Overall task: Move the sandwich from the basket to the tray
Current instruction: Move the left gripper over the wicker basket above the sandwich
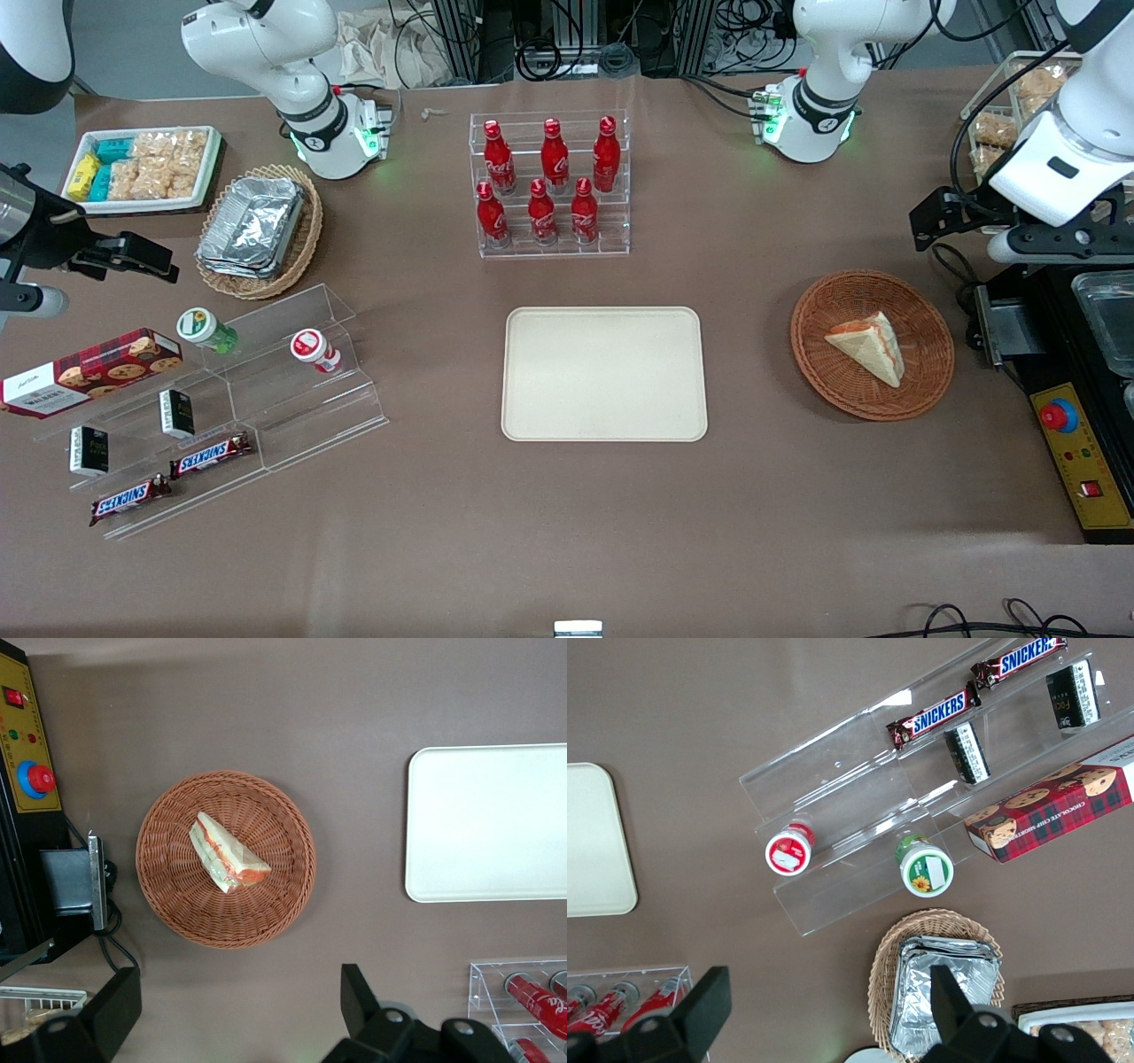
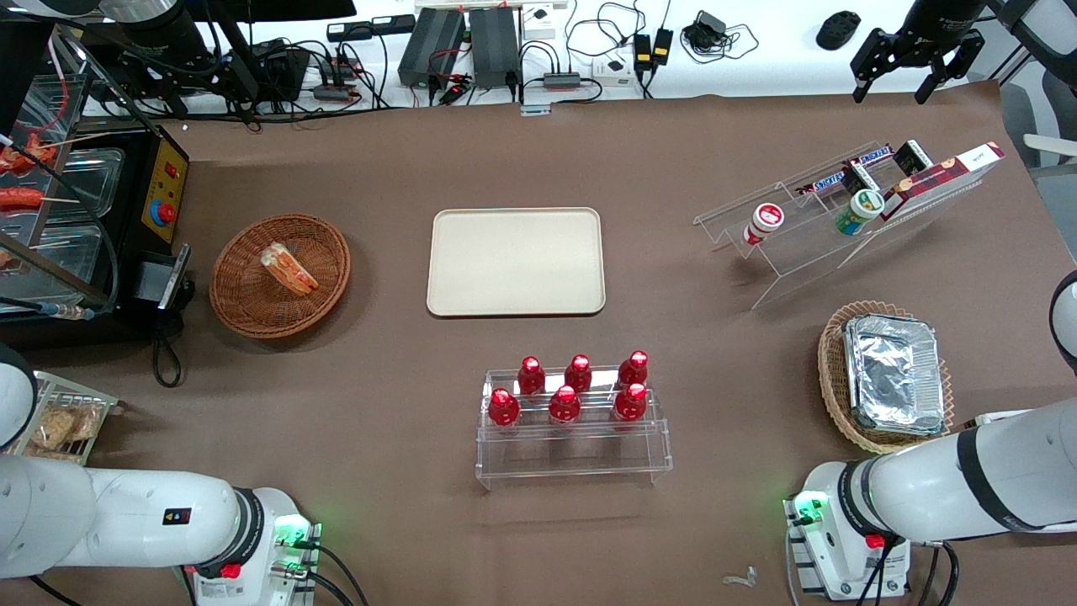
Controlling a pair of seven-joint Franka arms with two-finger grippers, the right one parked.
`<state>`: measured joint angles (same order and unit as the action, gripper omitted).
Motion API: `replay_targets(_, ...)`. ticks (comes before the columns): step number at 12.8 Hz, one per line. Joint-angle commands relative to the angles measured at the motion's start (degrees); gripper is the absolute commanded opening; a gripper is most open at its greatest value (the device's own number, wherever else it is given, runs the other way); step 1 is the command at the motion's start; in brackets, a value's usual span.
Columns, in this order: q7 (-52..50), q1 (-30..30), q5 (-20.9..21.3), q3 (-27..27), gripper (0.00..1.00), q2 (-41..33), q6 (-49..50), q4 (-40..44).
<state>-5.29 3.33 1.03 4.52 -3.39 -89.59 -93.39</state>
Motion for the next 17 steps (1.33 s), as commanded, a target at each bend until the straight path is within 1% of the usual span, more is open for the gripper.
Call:
replay_targets(1, -0.24, 0.36, -0.24, -0.04, 1.00, 0.31, 1.61, 1.46)
replay_targets(8, -0.07, 1.07, -0.42, -1.00, 1.00, -0.21, 2.57, 1.37)
replay_targets(11, 0.02, 1.07, 0.29, -3.46, 1.00, -0.48, 5.81, 0.76)
replay_targets(14, -2.61, 1.07, -0.59, -8.29, 1.00, -1.35, 6.18, -0.82)
replay_targets(15, -5.40, 1.07, -0.77, -8.74, 1.00, -1.44, 6.09, -1.70)
replay_targets(17, -15.92, 1.15, -0.42, -8.39, 1.00, -1.62, 4.78, -3.72)
